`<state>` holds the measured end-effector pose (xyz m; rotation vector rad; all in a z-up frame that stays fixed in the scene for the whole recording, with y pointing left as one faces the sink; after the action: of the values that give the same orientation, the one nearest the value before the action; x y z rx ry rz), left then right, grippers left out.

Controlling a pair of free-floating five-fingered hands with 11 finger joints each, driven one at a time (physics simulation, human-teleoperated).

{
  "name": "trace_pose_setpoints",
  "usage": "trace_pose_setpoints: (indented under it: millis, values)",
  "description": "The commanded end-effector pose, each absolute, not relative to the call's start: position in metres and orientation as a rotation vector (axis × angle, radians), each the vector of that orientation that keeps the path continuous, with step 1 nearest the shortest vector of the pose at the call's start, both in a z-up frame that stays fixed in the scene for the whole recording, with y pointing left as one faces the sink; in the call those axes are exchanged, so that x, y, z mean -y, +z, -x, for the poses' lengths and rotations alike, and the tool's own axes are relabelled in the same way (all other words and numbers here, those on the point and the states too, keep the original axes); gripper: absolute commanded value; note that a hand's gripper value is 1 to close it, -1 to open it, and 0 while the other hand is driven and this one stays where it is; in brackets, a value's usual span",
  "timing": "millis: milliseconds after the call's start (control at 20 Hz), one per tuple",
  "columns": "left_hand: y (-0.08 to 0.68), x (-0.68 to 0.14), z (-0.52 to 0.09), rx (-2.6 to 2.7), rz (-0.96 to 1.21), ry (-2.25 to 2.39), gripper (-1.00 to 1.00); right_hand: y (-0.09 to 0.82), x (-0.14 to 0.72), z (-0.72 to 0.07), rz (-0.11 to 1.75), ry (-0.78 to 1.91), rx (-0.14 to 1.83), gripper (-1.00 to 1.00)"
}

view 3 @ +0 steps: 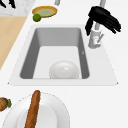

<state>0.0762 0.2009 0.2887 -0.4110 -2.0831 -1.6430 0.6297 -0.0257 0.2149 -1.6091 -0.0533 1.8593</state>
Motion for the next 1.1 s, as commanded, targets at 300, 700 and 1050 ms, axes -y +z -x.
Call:
trace_pose_setpoints:
  millis: [300,700,1050]
  values:
    - [0.289,-0.201,-0.076,2.083,0.411,-1.643,0.00,0.216,0.036,-0.623,1.343,1.904,0.213,-1.00]
    - [0.289,-0.201,-0.076,2.083,0.411,-1.643,0.00,0.219,0.046,-0.621,1.161,1.949,0.323,-1.00]
    - [0.289,-0.201,-0.076,2.083,0.411,-1.643,0.00,0.233,0.062,-0.622,1.016,1.967,0.449,-1.00]
